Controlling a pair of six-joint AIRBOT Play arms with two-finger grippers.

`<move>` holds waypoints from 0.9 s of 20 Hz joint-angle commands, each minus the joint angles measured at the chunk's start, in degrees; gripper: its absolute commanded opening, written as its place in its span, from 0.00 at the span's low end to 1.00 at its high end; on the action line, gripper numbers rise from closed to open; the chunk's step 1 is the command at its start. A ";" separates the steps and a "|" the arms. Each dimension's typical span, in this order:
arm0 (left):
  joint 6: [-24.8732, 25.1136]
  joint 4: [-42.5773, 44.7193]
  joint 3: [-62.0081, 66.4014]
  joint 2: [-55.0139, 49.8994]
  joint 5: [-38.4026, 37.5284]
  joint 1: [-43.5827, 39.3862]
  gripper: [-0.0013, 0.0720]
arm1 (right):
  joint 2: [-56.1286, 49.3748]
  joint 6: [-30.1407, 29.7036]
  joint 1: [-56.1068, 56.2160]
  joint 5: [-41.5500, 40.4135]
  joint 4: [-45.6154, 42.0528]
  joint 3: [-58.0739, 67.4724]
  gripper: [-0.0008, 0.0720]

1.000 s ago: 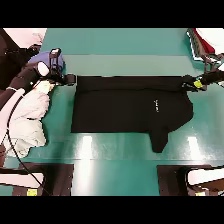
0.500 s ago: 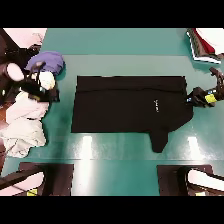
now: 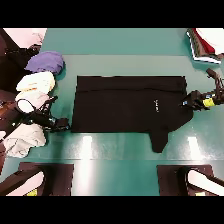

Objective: Fold the shirts.

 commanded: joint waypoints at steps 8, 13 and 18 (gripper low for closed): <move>5.53 -13.07 -3.65 -1.31 6.29 -0.11 0.06 | 0.28 -0.13 -1.55 1.73 -0.35 -0.11 0.50; 5.60 -13.20 3.74 -0.52 5.16 -0.11 0.05 | 5.55 0.92 -9.94 0.07 -7.45 -9.73 0.50; 5.97 -13.25 6.86 -0.55 5.84 -0.11 0.05 | 9.97 1.27 -19.61 -3.74 -5.66 -24.79 0.78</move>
